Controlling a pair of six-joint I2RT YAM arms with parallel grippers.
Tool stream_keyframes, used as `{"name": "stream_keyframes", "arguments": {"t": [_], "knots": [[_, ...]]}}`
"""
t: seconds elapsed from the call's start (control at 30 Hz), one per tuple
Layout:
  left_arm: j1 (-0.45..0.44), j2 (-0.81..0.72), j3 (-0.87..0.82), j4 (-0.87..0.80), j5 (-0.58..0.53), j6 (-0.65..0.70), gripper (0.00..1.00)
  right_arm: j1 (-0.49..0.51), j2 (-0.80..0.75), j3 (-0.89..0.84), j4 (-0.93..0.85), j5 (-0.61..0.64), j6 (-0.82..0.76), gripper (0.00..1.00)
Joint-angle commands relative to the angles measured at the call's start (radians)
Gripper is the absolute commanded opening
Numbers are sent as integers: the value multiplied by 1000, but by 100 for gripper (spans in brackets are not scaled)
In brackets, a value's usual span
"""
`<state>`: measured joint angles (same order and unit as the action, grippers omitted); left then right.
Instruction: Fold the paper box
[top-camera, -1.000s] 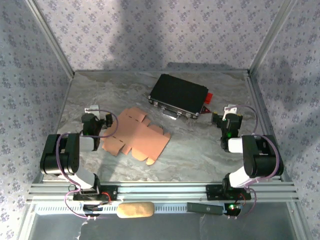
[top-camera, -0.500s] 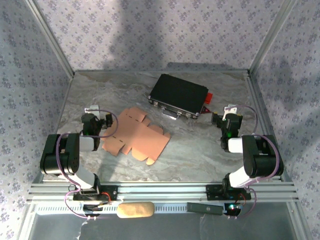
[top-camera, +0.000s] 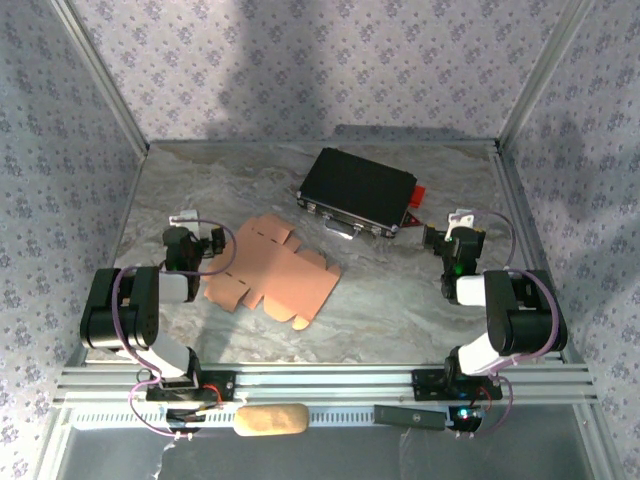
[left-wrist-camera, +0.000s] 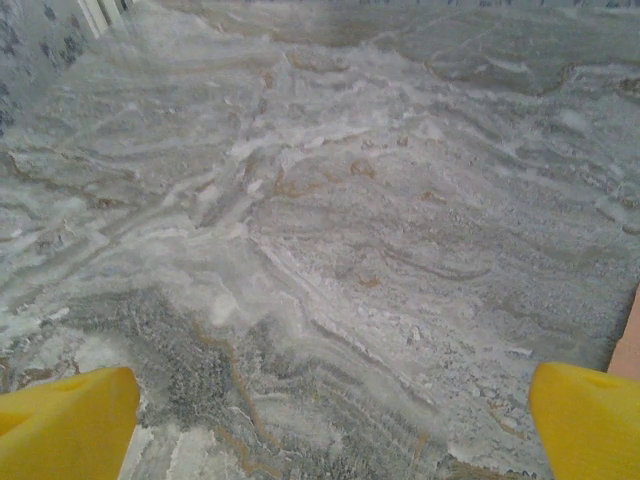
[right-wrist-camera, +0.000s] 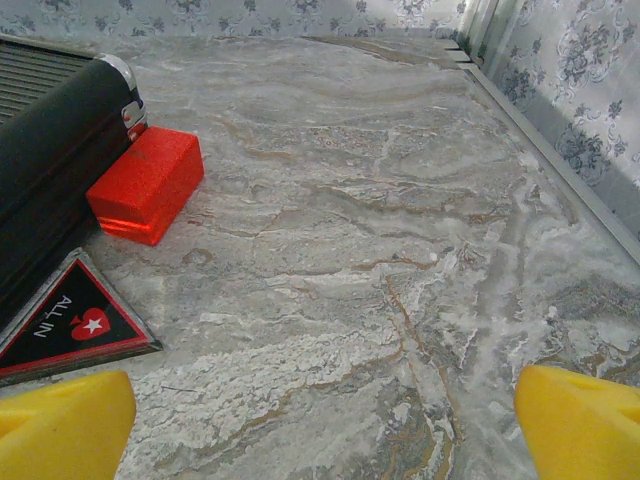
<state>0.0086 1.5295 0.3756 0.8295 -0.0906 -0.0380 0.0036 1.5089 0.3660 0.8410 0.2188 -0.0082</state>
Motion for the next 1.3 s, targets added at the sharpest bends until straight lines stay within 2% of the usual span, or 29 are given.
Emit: {"name": "stream_keyframes", "arguments": {"t": [0.0,0.07,0.13,0.2,0.27,0.3,0.33,0.37,0.4,0.43,0.47,0.53,0.6,0.63,0.73,0.83,0.93,1.03,1.27], "knots": [[-77,-176,-96,80,-173,35,100,28,-136,-1,-94,55,-12,99],[-150,-379,-90,-75,-254,55,100,63,-298,-1,-191,110,-8,99],[-212,-615,3,-358,-274,42,100,93,-543,52,-391,108,45,99],[-272,-739,154,-646,-406,-70,100,126,-726,171,-618,101,123,99],[-273,-799,345,-995,-411,-318,100,131,-815,314,-853,138,364,99],[-271,-809,407,-1177,-414,-491,100,123,-837,412,-1081,180,593,99],[-264,-817,438,-1232,-406,-621,100,117,-845,489,-1328,207,814,99],[-240,-818,449,-1238,-326,-647,100,110,-847,514,-1408,165,884,99],[-198,-803,471,-1228,-103,-620,93,90,-847,525,-1363,5,797,99],[-177,-761,508,-1269,40,-635,82,81,-832,540,-1303,-124,707,99],[-181,-712,549,-1342,89,-658,75,93,-802,571,-1329,-238,722,99],[-226,-599,616,-1493,111,-681,58,175,-733,603,-1435,-286,781,99],[-263,-530,629,-1562,100,-676,46,343,-667,594,-1493,-259,789,99],[-268,-516,611,-1555,94,-675,45,467,-636,576,-1504,-191,799,96],[-241,-479,546,-1515,93,-681,45,741,-567,508,-1455,-79,845,93],[-175,-389,527,-1474,152,-666,44,890,-482,431,-1322,-94,893,90],[-122,-285,541,-1462,176,-632,41,943,-394,375,-1201,-154,942,89],[-109,-204,552,-1429,188,-615,41,960,-317,340,-1089,-230,955,88],[-107,-85,536,-1369,174,-597,34,954,-191,346,-1012,-285,966,86]]}}
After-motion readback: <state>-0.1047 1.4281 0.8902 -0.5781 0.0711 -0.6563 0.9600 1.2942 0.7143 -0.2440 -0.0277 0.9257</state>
